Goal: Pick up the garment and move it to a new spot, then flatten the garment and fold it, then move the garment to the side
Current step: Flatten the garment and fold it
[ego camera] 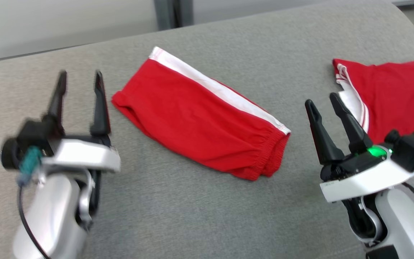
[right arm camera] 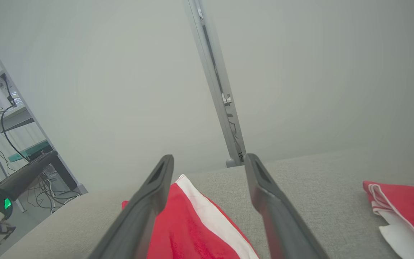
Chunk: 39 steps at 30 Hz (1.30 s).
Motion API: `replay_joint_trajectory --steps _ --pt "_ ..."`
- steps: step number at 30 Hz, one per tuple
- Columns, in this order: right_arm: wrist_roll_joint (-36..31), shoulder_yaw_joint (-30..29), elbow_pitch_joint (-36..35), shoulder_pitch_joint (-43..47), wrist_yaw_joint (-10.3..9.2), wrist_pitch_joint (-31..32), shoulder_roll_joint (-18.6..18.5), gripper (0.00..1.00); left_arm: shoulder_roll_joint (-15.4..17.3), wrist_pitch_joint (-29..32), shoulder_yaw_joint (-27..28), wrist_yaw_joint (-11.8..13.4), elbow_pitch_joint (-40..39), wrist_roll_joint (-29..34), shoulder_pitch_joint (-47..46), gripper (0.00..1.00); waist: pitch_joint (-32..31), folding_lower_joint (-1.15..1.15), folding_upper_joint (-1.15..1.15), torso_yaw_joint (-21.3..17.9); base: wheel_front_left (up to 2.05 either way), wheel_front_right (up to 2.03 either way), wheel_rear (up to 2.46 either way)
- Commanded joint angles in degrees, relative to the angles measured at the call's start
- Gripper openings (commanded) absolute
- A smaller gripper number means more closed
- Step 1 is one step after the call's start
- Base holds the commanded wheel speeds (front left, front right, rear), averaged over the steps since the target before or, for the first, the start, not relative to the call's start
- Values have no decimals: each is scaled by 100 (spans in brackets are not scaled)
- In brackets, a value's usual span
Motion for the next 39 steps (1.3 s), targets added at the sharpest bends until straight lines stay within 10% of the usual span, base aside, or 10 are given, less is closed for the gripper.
replay_joint_trajectory --steps 1,11,26,39 --pt "-114 -75 -43 169 0 -24 30 100 -56 -20 30 49 -148 91 228 100 -209 0 0 238 0 0 0" --pt "-674 -571 -279 973 0 -25 250 100 -932 -21 629 -178 -1222 738 1971 100 -491 0 0 611 0 0 0" --pt "-790 -500 -87 1360 0 -25 420 100 -1084 -21 564 -167 -1379 1086 2598 100 -643 0 0 692 0 0 0" --pt "1501 -925 1046 1133 0 1030 815 100 -1086 -22 201 -291 -1184 1233 2433 100 -410 0 0 844 0 0 0"
